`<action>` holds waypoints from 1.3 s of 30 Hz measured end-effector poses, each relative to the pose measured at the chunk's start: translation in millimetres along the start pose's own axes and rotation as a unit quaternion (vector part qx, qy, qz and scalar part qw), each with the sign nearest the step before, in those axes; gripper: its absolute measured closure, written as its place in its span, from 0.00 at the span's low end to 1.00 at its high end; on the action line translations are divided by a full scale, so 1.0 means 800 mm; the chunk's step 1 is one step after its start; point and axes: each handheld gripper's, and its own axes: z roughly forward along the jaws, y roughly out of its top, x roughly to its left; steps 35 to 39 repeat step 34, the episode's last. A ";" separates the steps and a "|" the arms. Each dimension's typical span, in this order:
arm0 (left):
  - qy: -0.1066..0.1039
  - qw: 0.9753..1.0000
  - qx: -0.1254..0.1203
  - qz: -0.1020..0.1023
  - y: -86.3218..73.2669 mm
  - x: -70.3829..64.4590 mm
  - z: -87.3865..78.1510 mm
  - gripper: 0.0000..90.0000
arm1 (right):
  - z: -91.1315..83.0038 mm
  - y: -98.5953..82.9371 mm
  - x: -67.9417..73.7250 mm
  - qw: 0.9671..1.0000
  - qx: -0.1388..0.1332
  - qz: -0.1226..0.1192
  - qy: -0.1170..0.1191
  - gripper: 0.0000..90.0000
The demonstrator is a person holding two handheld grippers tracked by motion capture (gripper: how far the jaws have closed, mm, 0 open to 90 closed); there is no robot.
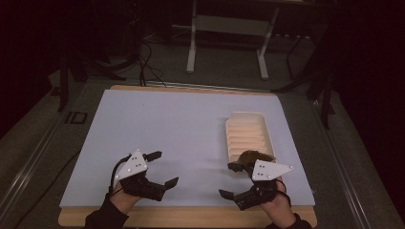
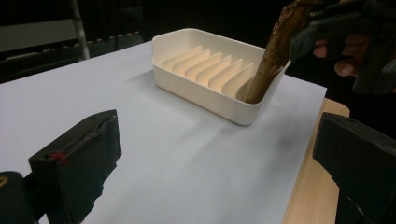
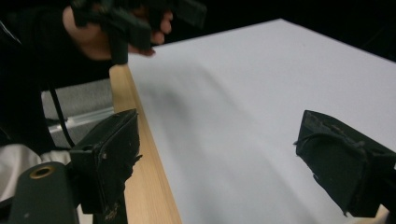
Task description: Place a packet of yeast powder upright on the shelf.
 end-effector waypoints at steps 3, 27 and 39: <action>-0.001 1.000 0.002 0.001 -0.001 0.000 0.001 0.02 | -0.001 -0.008 -0.001 1.000 0.007 0.006 -0.005 0.15; -0.015 1.000 0.006 0.008 -0.016 -0.003 0.011 0.02 | -0.012 -0.034 -0.013 0.999 0.020 0.019 -0.022 0.15; -0.015 1.000 0.007 0.007 -0.016 -0.002 0.011 0.02 | -0.011 -0.035 -0.012 0.999 0.024 0.016 -0.020 0.15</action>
